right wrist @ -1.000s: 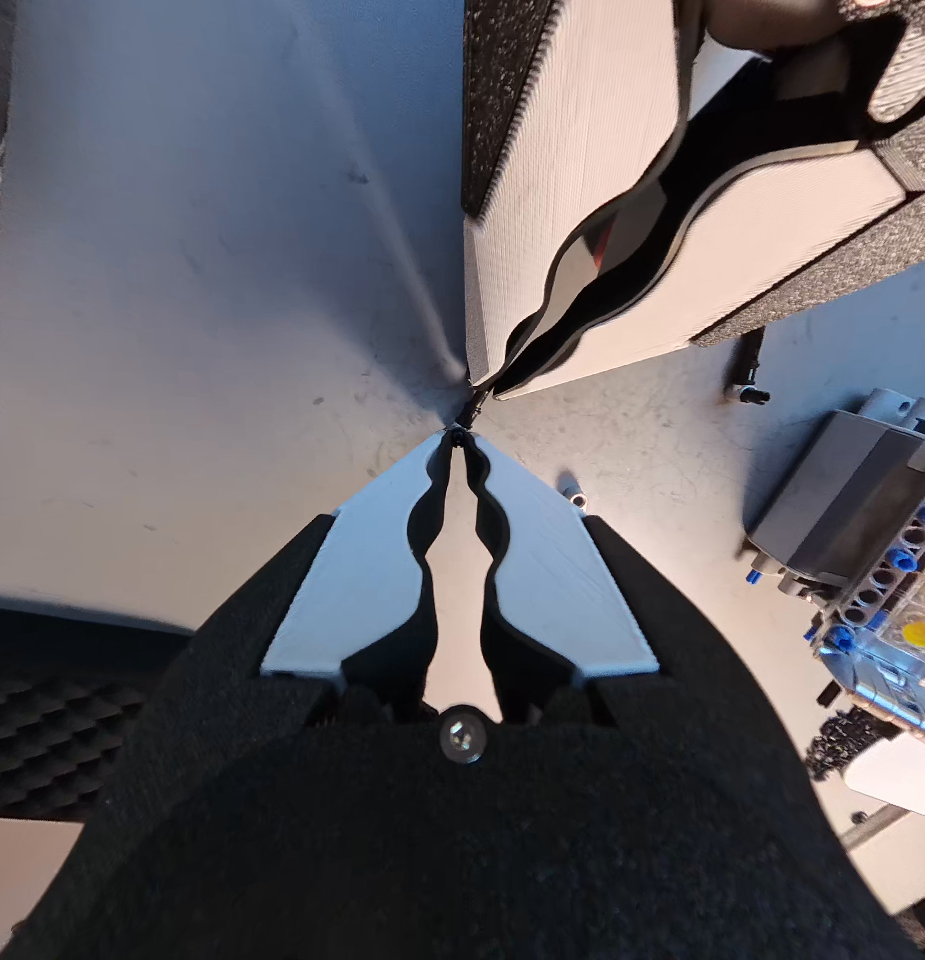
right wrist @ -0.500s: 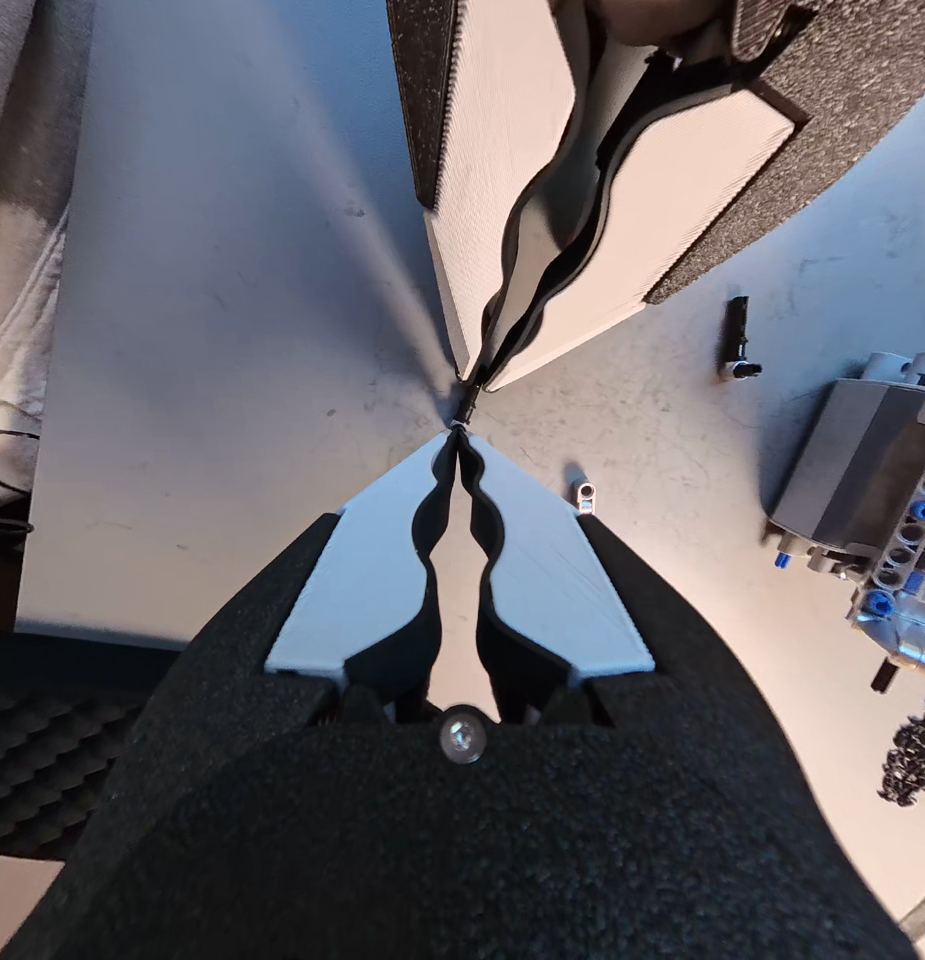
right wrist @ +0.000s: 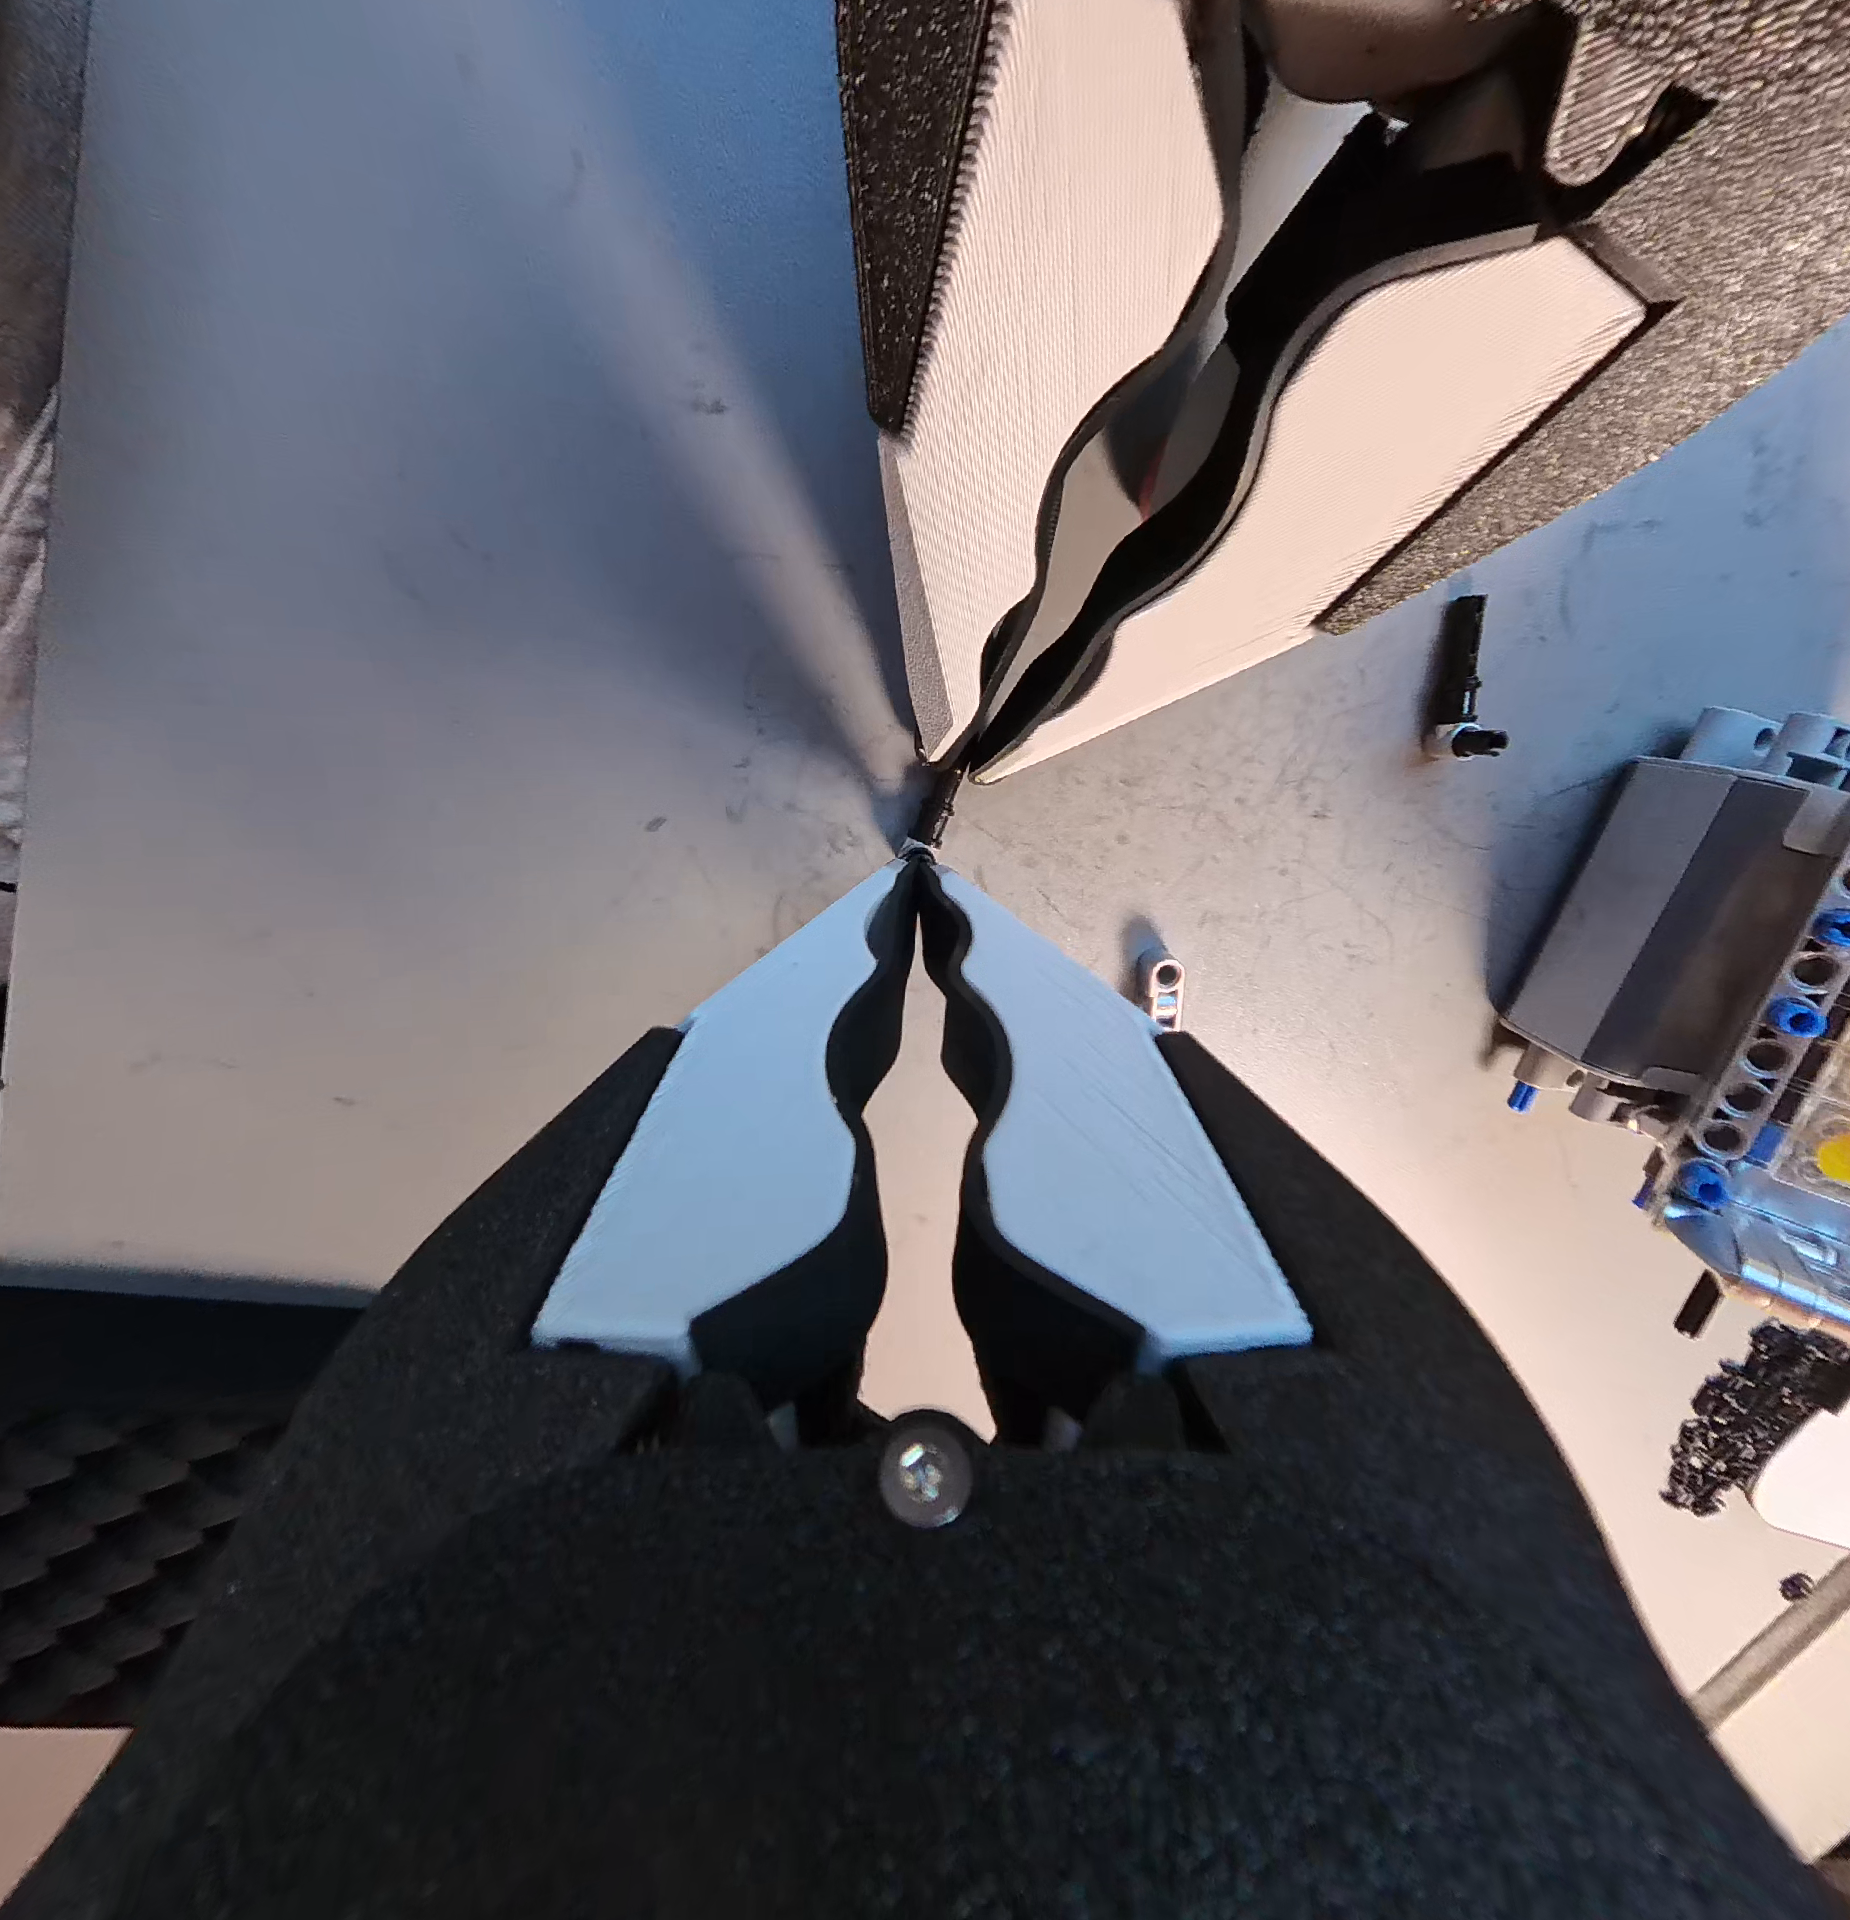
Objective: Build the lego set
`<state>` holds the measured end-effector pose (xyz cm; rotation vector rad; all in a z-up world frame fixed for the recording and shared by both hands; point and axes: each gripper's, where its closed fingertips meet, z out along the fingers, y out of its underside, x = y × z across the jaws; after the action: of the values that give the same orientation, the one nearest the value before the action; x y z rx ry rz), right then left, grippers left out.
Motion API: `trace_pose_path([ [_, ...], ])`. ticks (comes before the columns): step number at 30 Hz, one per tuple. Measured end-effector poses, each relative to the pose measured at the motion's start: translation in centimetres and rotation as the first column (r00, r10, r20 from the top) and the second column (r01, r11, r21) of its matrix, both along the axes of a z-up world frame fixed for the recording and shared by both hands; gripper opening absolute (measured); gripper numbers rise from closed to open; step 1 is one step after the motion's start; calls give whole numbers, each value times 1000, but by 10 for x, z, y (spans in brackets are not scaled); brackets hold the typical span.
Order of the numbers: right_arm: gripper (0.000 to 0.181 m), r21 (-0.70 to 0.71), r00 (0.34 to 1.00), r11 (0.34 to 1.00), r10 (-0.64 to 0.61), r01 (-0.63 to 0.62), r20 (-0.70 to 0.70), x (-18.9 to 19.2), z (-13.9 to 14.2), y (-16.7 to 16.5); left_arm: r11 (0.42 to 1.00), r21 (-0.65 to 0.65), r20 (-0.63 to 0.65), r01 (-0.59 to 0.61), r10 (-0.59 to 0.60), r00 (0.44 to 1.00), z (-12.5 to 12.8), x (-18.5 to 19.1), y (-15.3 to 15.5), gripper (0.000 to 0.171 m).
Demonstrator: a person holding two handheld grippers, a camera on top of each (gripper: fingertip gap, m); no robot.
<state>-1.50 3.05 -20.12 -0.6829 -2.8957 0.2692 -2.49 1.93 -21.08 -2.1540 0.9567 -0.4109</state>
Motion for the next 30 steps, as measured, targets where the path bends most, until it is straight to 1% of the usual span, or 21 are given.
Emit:
trace_pose_path([
  [2,0,-32,999,999,-20,19,-40,-1,0,-1,1000,2,-4,-1,1,1000,0,-1,0,1],
  [5,1,-123,991,989,-94,82,-91,0,1,2,1000,7,-2,-1,1,1000,1,0,-2,1],
  [6,9,-164,984,981,-125,104,-124,-2,5,3,1000,9,-6,-2,2,1000,0,0,-2,1],
  [8,14,-273,961,951,-203,147,-187,-6,19,5,1000,13,-5,-6,6,1000,1,-1,-2,1],
  [10,15,-374,919,913,-279,164,-278,-12,33,8,1000,16,-1,-19,19,1000,2,-3,0,1],
  [13,22,-472,838,865,-379,170,-392,-20,41,19,998,34,34,-48,47,998,8,-8,4,2],
  [16,25,-562,753,816,-451,131,-479,-26,53,28,994,54,119,-93,86,989,22,-14,10,2],
  [18,29,-582,706,808,-466,94,-533,-28,62,31,989,66,200,-133,118,973,34,-19,14,2],
  [21,35,-598,664,799,-484,68,-571,-30,71,34,974,116,301,-196,153,941,54,-28,20,2],
  [23,36,-656,642,753,-532,61,-552,-31,78,35,958,176,331,-227,160,930,67,-34,24,2],
  [25,36,-705,625,707,-577,59,-526,-32,81,35,946,220,344,-240,155,926,74,-36,26,2],
  [26,36,-707,624,705,-577,54,-527,-31,81,33,943,230,356,-239,147,923,76,-35,26,2],
  [28,36,-683,617,728,-562,54,-551,-31,78,32,943,237,390,-233,127,912,80,-30,25,2],
  [30,35,-688,621,723,-567,60,-542,-32,76,29,939,250,398,-235,122,909,81,-27,26,2],
])
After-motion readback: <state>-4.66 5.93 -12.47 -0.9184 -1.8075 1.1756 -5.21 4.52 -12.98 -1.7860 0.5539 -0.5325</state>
